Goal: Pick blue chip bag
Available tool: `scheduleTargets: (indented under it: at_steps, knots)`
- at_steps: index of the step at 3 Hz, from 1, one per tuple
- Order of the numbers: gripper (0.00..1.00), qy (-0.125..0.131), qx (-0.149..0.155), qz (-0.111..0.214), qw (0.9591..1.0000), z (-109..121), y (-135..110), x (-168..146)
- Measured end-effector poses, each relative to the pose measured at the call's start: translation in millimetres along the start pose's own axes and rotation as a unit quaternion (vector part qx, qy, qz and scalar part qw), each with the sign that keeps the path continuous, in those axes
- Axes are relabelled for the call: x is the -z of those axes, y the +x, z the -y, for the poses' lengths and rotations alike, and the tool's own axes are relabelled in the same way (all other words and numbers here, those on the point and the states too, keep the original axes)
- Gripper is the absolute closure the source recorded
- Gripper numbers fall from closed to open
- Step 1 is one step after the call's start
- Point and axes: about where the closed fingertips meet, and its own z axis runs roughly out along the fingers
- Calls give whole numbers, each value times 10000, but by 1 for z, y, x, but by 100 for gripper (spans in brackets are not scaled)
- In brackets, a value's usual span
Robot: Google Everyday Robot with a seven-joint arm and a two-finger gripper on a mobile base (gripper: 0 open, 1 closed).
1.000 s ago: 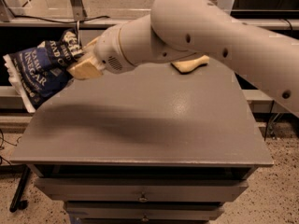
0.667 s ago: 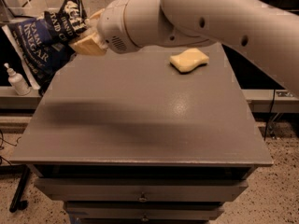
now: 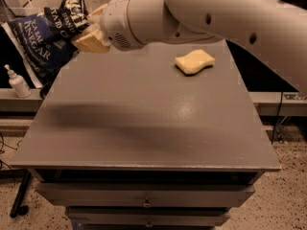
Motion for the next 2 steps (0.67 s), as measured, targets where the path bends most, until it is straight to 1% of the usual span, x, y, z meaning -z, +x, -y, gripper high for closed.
scheduleTargets:
  at_steps: [1,2]
  knots:
    - [100,321,333,-194,9987,29,-1,12]
    - [100,340,387,-225,9984,29,-1,13]
